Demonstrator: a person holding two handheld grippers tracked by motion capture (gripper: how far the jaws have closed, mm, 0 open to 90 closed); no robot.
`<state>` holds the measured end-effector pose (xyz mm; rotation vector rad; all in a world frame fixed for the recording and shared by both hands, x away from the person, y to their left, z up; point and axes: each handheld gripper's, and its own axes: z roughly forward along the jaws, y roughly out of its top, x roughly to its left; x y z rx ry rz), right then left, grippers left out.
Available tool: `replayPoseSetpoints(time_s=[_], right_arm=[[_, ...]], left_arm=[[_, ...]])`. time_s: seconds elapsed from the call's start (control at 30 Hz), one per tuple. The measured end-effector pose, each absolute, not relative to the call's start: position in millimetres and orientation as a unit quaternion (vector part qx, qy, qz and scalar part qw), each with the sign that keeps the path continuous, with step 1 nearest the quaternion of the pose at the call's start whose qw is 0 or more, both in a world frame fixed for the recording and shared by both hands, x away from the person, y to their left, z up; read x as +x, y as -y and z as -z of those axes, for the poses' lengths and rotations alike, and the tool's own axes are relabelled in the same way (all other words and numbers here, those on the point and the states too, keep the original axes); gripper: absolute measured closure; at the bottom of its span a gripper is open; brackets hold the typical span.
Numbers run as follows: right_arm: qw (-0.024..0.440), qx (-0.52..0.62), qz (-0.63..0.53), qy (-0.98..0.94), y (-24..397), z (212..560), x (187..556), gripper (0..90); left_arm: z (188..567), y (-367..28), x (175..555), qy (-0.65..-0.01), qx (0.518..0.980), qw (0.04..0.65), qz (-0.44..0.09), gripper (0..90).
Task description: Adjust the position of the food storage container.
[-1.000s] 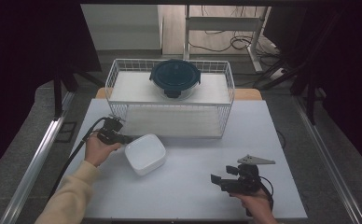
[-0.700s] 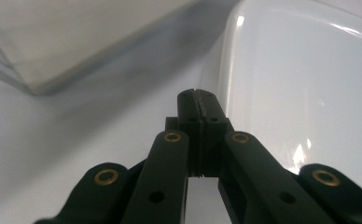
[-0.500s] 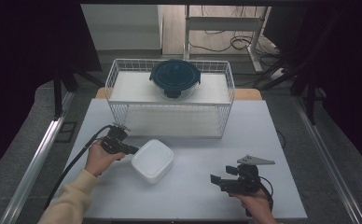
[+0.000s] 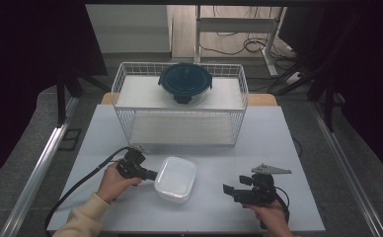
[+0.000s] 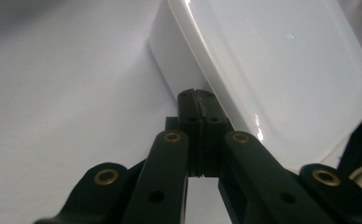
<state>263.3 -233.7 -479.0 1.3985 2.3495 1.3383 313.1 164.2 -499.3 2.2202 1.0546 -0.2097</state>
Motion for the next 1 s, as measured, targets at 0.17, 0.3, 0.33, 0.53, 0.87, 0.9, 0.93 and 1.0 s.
replayPoseSetpoints(time_s=[0.17,0.3,0.33,0.53,0.87,0.9,0.93,1.0], right_arm=[[0.051,0.459,-0.440,-0.770,234,479,263,18.5],[0.050,0.459,-0.438,-0.771,233,479,263,18.5],[0.050,0.459,-0.438,-0.771,233,480,263,18.5],[0.054,0.457,-0.442,-0.770,234,479,263,18.5],[0.060,0.443,-0.445,-0.776,230,480,261,18.5],[0.061,0.442,-0.444,-0.777,230,479,261,18.5],[0.062,0.440,-0.445,-0.777,230,479,260,18.5],[0.063,0.439,-0.445,-0.778,229,479,260,18.4]], left_arm=[[501,-157,304,-0.395,0.847,0.343,0.098,90.0],[503,-151,300,-0.386,0.846,0.354,0.101,90.0],[503,-151,300,-0.386,0.846,0.354,0.101,90.0],[493,-160,294,-0.390,0.843,0.365,0.069,90.0],[482,-192,253,-0.455,0.772,0.444,0.012,61.0],[484,-191,250,-0.457,0.774,0.437,0.006,54.0],[485,-189,247,-0.458,0.779,0.429,-0.003,48.1],[486,-187,244,-0.459,0.781,0.424,-0.005,37.7]])
